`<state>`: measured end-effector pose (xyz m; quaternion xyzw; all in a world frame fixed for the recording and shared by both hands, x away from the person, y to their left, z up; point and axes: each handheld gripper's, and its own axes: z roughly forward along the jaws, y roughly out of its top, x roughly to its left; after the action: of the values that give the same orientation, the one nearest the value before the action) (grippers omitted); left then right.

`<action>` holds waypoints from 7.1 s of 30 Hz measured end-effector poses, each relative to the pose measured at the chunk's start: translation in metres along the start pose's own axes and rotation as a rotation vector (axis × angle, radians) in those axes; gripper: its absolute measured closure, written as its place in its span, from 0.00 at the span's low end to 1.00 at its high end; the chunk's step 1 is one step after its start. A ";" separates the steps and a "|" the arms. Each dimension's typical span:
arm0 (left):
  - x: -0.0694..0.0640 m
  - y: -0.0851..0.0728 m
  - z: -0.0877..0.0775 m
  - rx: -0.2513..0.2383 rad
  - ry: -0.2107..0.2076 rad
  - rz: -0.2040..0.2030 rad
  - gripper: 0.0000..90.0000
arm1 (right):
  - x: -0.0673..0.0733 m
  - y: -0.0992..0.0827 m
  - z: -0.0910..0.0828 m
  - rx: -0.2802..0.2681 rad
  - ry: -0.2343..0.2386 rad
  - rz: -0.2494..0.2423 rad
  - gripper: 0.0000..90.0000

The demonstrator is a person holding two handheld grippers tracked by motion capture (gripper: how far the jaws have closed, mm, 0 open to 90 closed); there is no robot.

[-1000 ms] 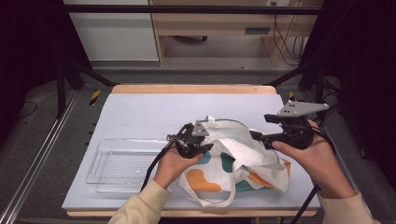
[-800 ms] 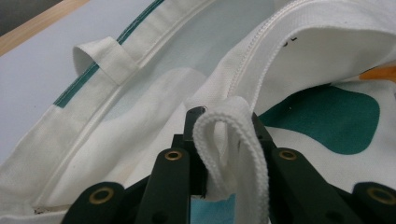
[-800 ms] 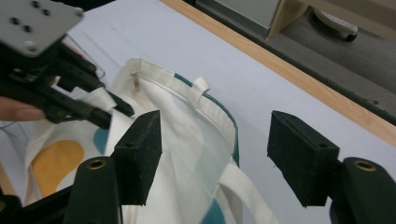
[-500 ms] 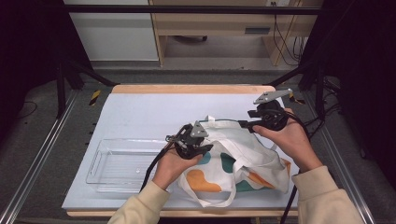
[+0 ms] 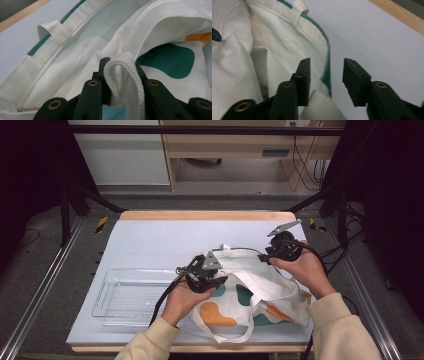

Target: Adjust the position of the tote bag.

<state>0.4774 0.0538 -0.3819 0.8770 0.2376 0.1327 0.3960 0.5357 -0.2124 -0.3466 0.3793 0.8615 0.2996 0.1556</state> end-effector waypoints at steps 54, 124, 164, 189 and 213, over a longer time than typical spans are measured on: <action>-0.064 -0.061 -0.062 -0.143 -0.016 -0.035 0.51 | 0.067 -0.058 -0.049 -0.277 0.000 -0.029 0.95; -0.071 -0.062 -0.023 -0.014 -0.098 0.023 0.84 | 0.068 -0.068 -0.050 -0.246 0.024 -0.028 0.95; -0.083 -0.091 -0.017 0.020 -0.098 0.059 0.86 | 0.026 -0.109 -0.020 -0.167 -0.087 0.101 0.96; -0.084 -0.094 -0.016 0.055 -0.105 0.077 0.88 | 0.002 -0.131 0.004 -0.185 -0.134 0.197 0.96; -0.084 -0.092 -0.019 0.025 -0.093 0.059 0.87 | 0.027 -0.101 -0.040 -0.294 -0.124 0.105 0.68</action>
<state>0.3688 0.0744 -0.4425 0.8937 0.1946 0.1006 0.3915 0.4414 -0.2621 -0.3807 0.4145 0.7761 0.4062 0.2467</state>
